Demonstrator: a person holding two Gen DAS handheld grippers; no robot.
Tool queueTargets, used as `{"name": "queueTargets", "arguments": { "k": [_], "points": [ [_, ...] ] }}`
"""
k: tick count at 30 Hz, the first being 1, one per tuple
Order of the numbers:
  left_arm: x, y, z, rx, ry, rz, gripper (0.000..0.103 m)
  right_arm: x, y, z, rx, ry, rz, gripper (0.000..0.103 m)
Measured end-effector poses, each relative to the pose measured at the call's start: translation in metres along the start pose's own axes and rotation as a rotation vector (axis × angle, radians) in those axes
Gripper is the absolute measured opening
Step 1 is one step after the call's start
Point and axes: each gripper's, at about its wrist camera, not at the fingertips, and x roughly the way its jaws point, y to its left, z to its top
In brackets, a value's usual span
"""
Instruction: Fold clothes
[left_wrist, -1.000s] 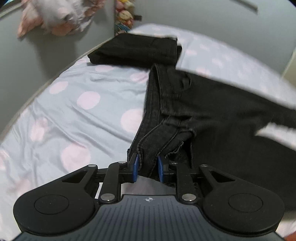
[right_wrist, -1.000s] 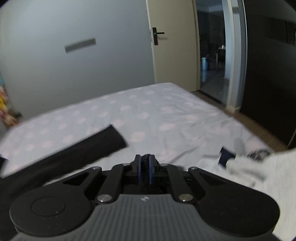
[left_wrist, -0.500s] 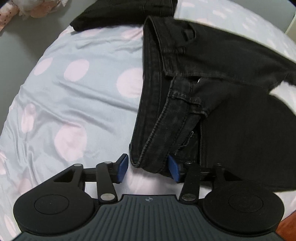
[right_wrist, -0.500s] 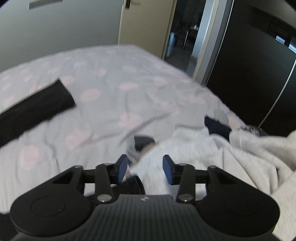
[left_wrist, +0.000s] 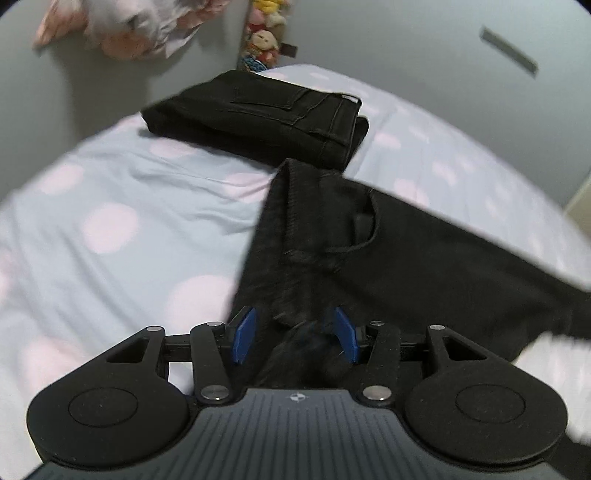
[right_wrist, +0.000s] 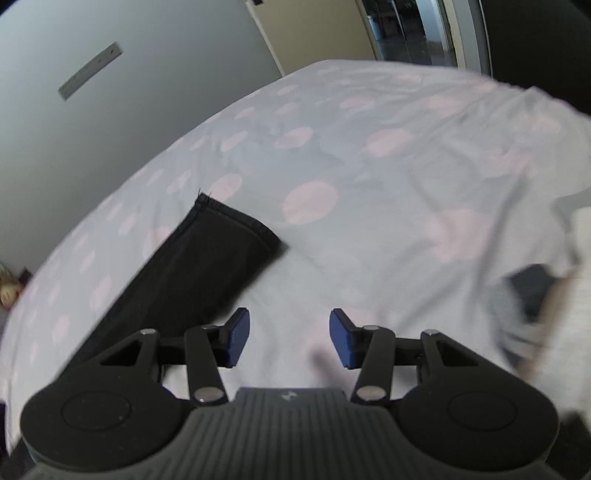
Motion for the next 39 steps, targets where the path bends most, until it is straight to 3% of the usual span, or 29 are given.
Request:
{"name": "queueTargets", "arguments": {
  "k": [5, 8, 11, 13, 16, 18, 22, 23, 25, 27, 30, 35, 39],
  "points": [
    [0.037, -0.022, -0.002, 0.063, -0.028, 0.029, 0.049, 0.059, 0.011, 0.016, 0.07, -0.008, 0.042, 0.051],
    [0.058, -0.021, -0.004, 0.08, 0.013, 0.071, 0.041, 0.086, 0.012, 0.022, 0.1, -0.001, 0.048, 0.048],
    [0.069, -0.02, -0.007, 0.114, 0.023, 0.086, 0.039, 0.104, 0.016, 0.026, 0.1, -0.004, 0.031, 0.03],
    [0.07, -0.023, -0.007, 0.139, 0.034, 0.103, 0.038, 0.102, 0.032, 0.03, 0.002, -0.038, -0.012, 0.013],
    [0.072, -0.024, -0.007, 0.161, 0.039, 0.114, 0.033, 0.085, 0.063, 0.036, -0.205, -0.14, -0.064, 0.009],
    [0.073, -0.022, -0.007, 0.165, 0.042, 0.113, 0.03, 0.084, 0.067, 0.042, -0.242, -0.145, -0.102, 0.009],
    [0.074, -0.019, -0.006, 0.156, 0.045, 0.114, 0.024, 0.114, 0.057, 0.031, -0.269, -0.001, -0.22, 0.013],
    [0.074, -0.019, -0.006, 0.155, 0.044, 0.11, 0.024, 0.114, 0.057, 0.029, -0.274, -0.007, -0.231, 0.013],
    [0.073, -0.019, -0.007, 0.164, 0.037, 0.105, 0.024, 0.107, 0.058, 0.029, -0.284, -0.033, -0.273, 0.043],
    [0.069, -0.02, -0.008, 0.169, 0.026, 0.103, 0.024, 0.093, 0.06, 0.03, -0.268, -0.059, -0.32, 0.044],
    [0.062, -0.017, -0.007, 0.139, 0.006, 0.081, 0.026, 0.05, 0.066, 0.017, -0.272, -0.076, -0.194, 0.031],
    [0.037, -0.004, -0.003, 0.121, -0.064, 0.119, 0.041, 0.0, 0.12, -0.048, -0.449, -0.042, 0.079, 0.031],
    [0.017, 0.022, -0.001, 0.126, -0.123, 0.191, 0.057, -0.014, 0.166, -0.103, -0.532, -0.018, 0.22, 0.031]
  ]
}}
